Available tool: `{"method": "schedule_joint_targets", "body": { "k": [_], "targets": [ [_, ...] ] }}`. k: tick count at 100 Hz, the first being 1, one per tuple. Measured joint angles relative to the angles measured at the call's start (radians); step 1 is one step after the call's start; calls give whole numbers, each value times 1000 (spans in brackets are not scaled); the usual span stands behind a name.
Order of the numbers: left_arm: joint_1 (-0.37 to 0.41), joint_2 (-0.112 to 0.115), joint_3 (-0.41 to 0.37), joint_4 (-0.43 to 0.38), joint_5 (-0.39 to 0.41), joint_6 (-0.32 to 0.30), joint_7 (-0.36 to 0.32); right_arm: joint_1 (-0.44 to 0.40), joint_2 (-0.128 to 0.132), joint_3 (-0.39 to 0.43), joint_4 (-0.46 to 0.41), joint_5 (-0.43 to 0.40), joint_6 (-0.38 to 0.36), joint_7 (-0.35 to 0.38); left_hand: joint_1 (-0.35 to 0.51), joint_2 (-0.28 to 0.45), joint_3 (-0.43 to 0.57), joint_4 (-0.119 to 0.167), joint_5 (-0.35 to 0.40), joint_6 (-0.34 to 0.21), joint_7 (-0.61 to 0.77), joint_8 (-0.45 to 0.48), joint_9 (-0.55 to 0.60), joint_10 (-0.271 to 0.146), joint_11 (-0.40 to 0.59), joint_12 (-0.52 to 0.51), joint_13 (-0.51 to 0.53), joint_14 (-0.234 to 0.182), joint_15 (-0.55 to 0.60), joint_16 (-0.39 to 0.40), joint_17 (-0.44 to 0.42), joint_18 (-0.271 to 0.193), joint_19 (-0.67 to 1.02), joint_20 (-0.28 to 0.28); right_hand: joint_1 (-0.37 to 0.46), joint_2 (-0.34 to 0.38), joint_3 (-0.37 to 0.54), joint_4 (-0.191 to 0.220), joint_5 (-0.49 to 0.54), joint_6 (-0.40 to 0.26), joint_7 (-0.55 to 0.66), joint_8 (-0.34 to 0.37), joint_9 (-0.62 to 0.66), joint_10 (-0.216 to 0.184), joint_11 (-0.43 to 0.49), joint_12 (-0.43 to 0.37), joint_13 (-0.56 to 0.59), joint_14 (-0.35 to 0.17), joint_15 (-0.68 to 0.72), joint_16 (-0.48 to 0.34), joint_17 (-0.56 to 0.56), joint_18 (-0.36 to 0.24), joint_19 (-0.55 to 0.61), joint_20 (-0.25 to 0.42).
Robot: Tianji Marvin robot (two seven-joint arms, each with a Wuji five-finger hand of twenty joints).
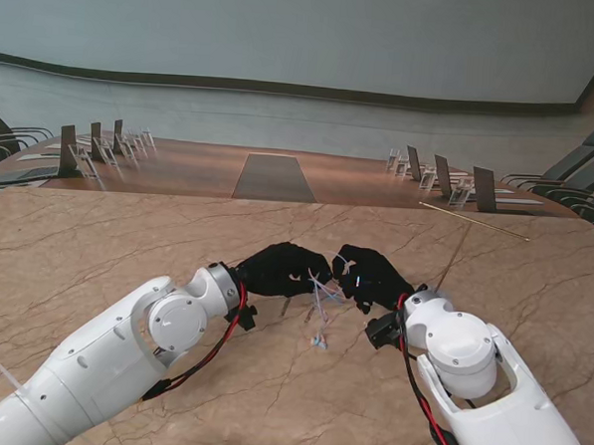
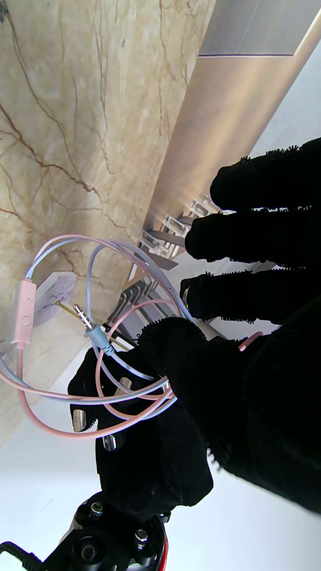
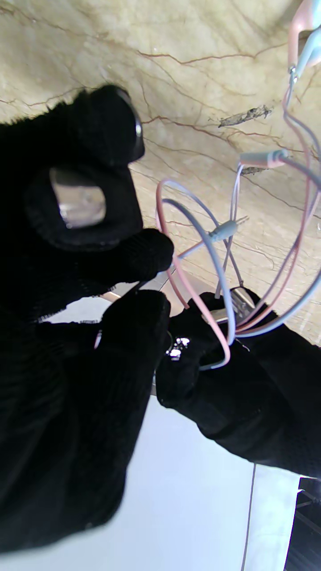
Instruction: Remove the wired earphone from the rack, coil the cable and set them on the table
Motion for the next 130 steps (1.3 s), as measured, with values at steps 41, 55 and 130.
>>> {"method": "schedule_joint_targets", "body": {
  "k": [41, 55, 130],
  "targets": [
    [-13, -7, 13, 11, -19, 9, 16, 9, -10, -31, 33, 32, 33, -40, 12, 0, 0, 0, 11, 14, 10, 0, 1, 0, 0, 0, 0, 0, 0, 0, -2, 0, 0, -4, 5, 0, 6, 0, -2, 0, 31, -9, 0, 1, 0, 0, 0, 1, 0, -1, 1, 0, 0, 0],
    [-15, -14, 16, 12, -25, 11, 27, 9, -15, -40, 40, 38, 38, -48, 8, 0, 0, 0, -3, 14, 10, 10, 1, 0, 0, 0, 0, 0, 0, 0, -2, 0, 0, -4, 5, 0, 2, 0, -2, 0, 25, -11, 0, 1, 0, 0, 0, 1, 0, -2, 1, 1, 0, 0],
    [-10, -25, 2, 6, -34, 19, 45, 23, -23, -82, 65, -16, 77, -71, 6, 0, 0, 0, -5, 14, 10, 10, 1, 0, 0, 0, 0, 0, -1, 0, -2, 0, 0, -4, 5, 0, -8, 0, -6, -9, 18, -51, 0, 3, 0, 0, 0, 4, 0, -8, -2, 3, 0, 0]
  ]
}}
